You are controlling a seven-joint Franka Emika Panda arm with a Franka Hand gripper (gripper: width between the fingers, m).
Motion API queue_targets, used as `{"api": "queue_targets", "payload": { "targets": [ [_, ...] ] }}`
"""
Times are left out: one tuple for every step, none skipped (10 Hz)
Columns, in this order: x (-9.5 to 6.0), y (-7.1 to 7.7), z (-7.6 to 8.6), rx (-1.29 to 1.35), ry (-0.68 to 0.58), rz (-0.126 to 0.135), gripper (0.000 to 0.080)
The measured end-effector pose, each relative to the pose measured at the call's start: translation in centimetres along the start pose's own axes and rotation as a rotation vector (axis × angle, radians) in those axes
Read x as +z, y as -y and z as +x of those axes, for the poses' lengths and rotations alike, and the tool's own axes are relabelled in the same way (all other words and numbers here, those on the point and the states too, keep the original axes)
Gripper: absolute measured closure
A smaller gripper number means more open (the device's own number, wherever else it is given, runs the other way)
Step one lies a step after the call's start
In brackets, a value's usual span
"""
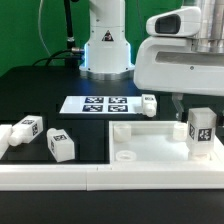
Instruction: Assemble one leg
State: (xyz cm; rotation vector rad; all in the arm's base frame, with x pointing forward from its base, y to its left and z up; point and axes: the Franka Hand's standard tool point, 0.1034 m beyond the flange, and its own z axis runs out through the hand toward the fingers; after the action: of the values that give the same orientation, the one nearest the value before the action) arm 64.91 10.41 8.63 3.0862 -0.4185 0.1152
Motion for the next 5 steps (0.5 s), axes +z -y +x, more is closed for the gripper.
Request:
{"api": "queue_targets", "payload": {
  "targets": [
    [0.00, 0.00, 0.00, 0.001, 0.000, 0.000, 0.0514],
    [0.04, 0.15, -0.16, 0.088, 0.001, -0.007, 0.0514],
    [0.08, 0.24, -0.18, 0.208, -0.002, -0.008, 0.0514],
    [0.13, 0.05, -0.10, 0.337, -0.002, -0.009, 0.0514],
    [0.15, -0.19, -0.05, 0.494, 0.011, 0.008, 0.0514]
  ]
}}
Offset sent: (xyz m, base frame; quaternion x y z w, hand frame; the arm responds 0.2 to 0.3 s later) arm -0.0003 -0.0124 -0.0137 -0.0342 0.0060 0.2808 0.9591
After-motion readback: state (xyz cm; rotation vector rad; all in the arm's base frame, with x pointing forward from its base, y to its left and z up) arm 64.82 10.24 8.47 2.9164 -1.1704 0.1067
